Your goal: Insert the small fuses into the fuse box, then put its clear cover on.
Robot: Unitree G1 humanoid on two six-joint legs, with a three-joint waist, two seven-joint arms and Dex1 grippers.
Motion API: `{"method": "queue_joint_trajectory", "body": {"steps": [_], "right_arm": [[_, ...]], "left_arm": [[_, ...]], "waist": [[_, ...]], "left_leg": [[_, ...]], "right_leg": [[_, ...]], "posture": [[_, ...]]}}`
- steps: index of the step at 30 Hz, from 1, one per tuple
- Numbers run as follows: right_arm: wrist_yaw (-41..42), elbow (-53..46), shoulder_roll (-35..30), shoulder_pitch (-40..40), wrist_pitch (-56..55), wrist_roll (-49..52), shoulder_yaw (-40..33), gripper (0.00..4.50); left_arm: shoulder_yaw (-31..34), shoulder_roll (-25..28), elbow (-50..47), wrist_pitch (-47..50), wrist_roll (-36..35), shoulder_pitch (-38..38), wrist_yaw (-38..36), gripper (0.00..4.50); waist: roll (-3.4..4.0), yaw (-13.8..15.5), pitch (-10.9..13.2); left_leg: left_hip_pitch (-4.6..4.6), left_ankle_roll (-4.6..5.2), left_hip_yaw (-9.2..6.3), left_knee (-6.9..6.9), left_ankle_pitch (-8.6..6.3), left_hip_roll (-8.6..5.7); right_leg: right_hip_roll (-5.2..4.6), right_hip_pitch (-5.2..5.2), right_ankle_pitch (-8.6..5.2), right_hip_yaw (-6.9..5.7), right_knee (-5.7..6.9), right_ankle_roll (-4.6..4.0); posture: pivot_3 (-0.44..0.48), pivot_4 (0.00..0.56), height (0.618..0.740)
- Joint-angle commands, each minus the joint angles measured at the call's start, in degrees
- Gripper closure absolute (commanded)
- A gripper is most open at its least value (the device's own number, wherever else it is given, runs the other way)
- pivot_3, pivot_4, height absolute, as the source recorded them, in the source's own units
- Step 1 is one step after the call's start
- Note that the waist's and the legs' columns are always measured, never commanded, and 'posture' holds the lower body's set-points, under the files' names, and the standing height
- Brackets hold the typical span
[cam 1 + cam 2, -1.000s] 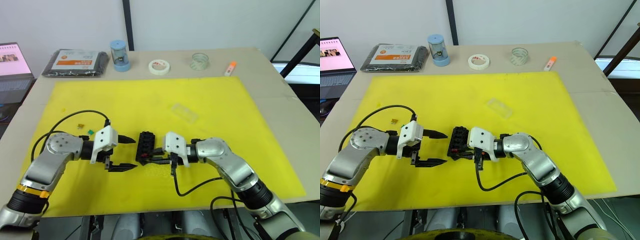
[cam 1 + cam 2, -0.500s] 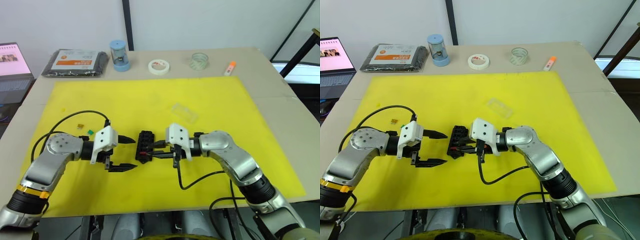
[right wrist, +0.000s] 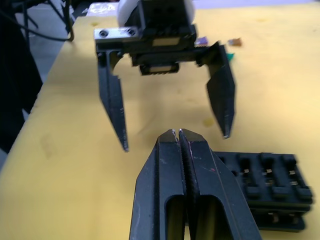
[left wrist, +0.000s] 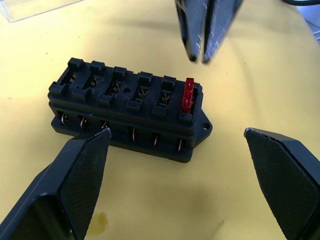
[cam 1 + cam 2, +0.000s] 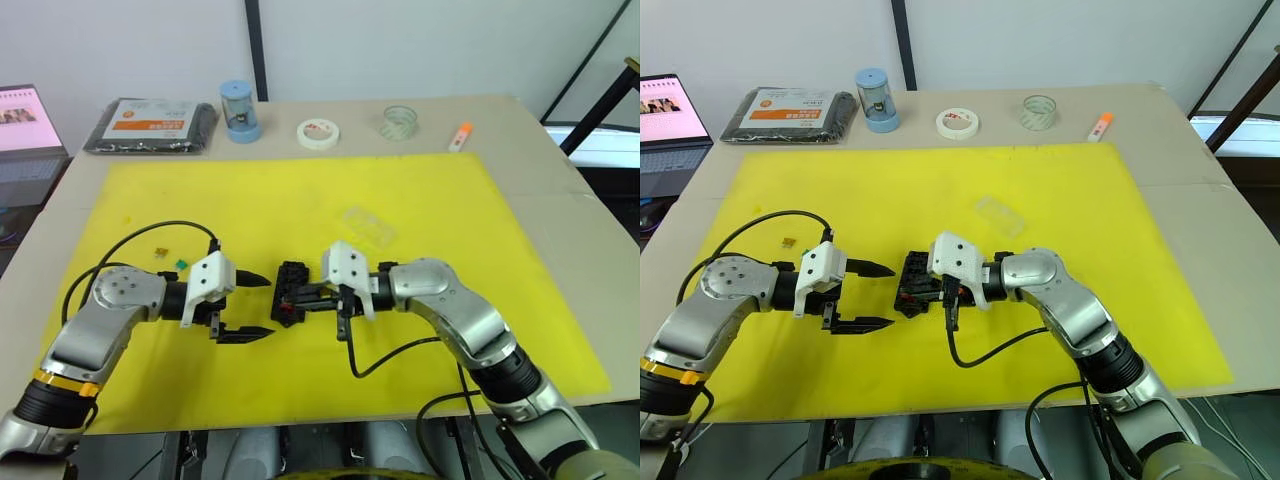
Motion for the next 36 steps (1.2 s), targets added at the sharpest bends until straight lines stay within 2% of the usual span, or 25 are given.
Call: {"method": "queue_joint_trajectory", "body": {"steps": [1,14,36], "right_arm": [[-0.23,-0.01,0.07,-0.62,0.0,-0.88,0.91,4.45],[-0.21,1.92,1.06,-1.51,-1.41,-1.99,1.18,4.45],[3.03,5.87,-2.42,1.63,-6.7,-7.18,4.7,4.45]], "left_arm": [[0.95,0.07,-0.53,-0.77,0.22,-0.62,0.26,0.0],[0.7,-0.22,-0.35,-1.0,0.31,-0.42,0.4,0.0],[0.65,-0.22,-0.85,-0.86,0.09,-0.31,0.72,0.0]], "waist": [[0.0,0.0,0.0],[0.0,0.0,0.0],[0.0,0.0,-0.01]], "left_leg": [[0.0,0.0,0.0,0.0,0.0,0.0],[0.0,-0.01,0.0,0.0,0.01,0.0],[0.04,-0.01,0.0,0.0,0.0,0.0]], "right_leg": [[0.0,0.0,0.0,0.0,0.0,0.0],[0.0,0.0,0.0,0.0,0.0,0.0],[0.01,0.03,0.0,0.0,0.0,0.0]], "posture": [[0.0,0.15,0.74],[0.0,0.15,0.74],[0.0,0.15,0.74]]}}
